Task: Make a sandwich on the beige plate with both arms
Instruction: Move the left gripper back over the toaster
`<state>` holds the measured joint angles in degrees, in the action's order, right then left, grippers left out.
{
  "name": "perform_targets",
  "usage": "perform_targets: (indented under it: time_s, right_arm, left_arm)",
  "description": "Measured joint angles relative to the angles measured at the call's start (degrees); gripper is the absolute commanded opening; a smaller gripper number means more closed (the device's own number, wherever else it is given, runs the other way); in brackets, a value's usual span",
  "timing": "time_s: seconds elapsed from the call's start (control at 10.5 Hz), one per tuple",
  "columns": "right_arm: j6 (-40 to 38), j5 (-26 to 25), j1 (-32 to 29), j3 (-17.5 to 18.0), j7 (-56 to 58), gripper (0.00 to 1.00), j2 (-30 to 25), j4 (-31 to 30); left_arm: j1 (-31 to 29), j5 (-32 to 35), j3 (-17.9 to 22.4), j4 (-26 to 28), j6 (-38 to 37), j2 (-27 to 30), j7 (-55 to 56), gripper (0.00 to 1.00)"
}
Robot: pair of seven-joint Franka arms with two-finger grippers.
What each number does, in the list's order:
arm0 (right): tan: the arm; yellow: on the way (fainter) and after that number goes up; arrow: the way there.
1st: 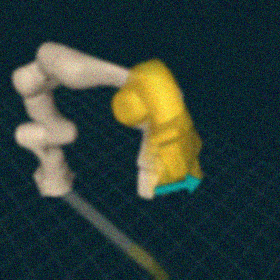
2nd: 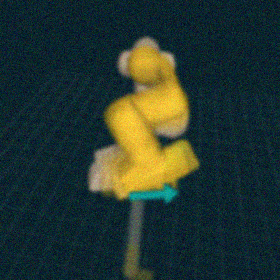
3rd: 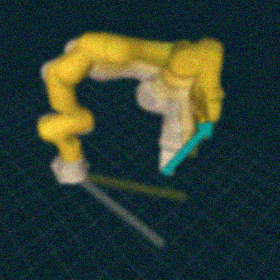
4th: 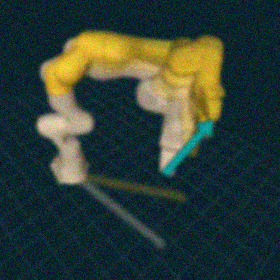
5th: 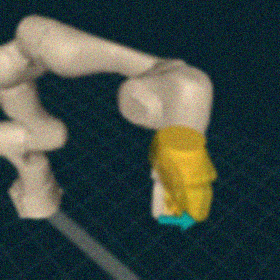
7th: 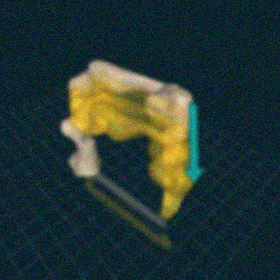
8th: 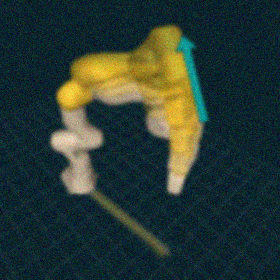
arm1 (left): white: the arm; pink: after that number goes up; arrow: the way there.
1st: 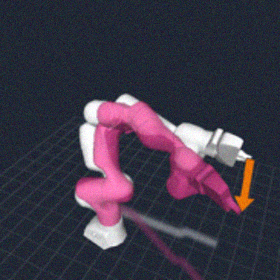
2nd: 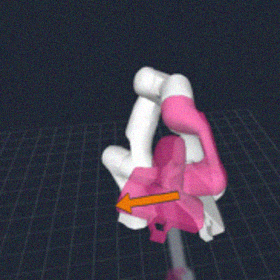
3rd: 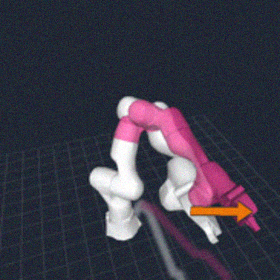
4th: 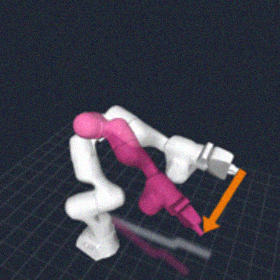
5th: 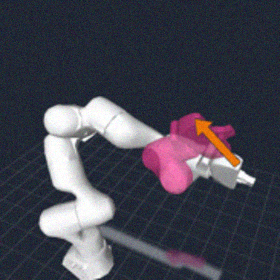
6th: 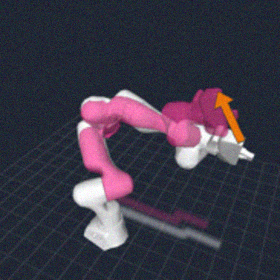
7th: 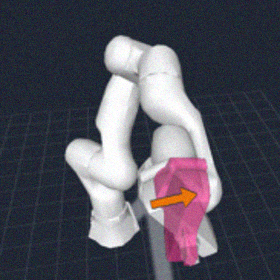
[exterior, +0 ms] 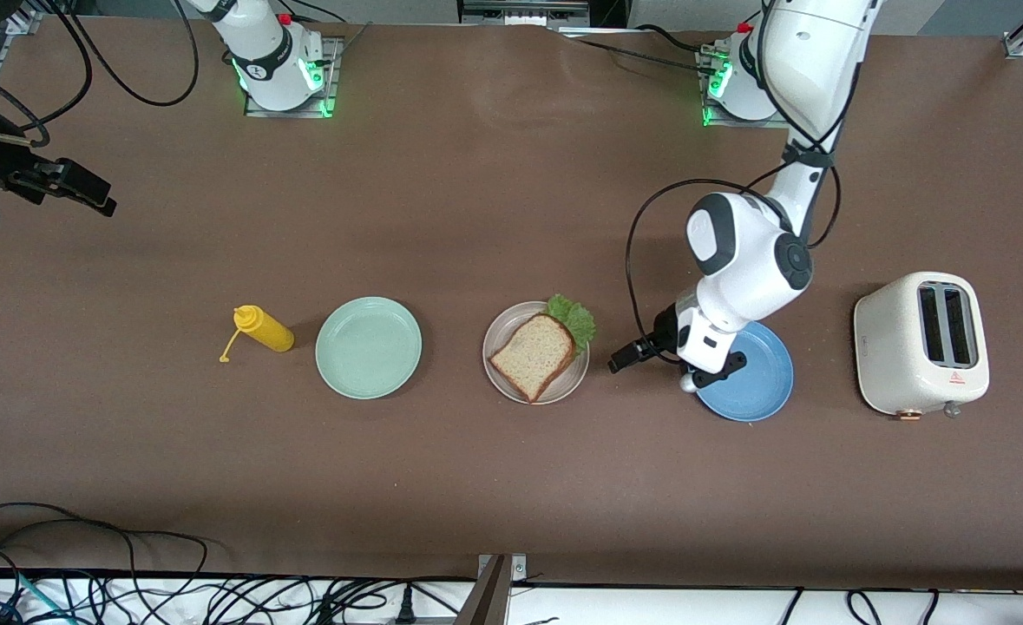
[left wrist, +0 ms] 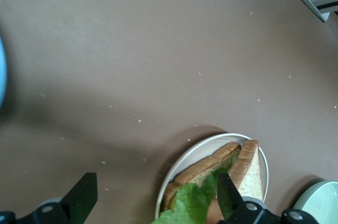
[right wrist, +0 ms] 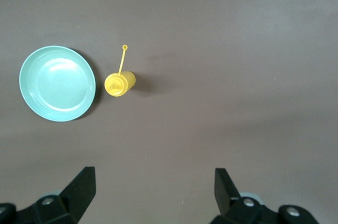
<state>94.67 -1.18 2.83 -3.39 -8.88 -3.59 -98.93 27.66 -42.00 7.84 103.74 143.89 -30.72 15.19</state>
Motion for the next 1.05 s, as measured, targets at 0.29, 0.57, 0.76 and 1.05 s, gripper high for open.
perform_targets:
  time_s: [0.29,0.57,0.76,1.05]
  right_arm:
    - [0.58,0.00,-1.10,0.18,0.00,1.00,0.13,0.35]
    - [0.85,0.00,-1.46,0.38,0.00,1.00,1.00,1.65]
    - [0.56,0.00,-1.47,0.42,0.00,1.00,1.63,1.89]
    - [0.47,0.00,-1.45,0.51,0.00,1.00,2.55,2.59]
  left_arm:
    - [-3.24,9.87,1.89,0.00,-5.25,1.43,0.00,1.00]
    - [-6.39,21.19,4.47,0.00,-11.84,4.95,-0.04,1.00]
    - [-9.42,27.50,4.63,0.01,-14.02,5.95,-1.10,1.00]
    - [-13.70,30.72,4.79,-0.03,-15.62,6.18,-8.82,1.00]
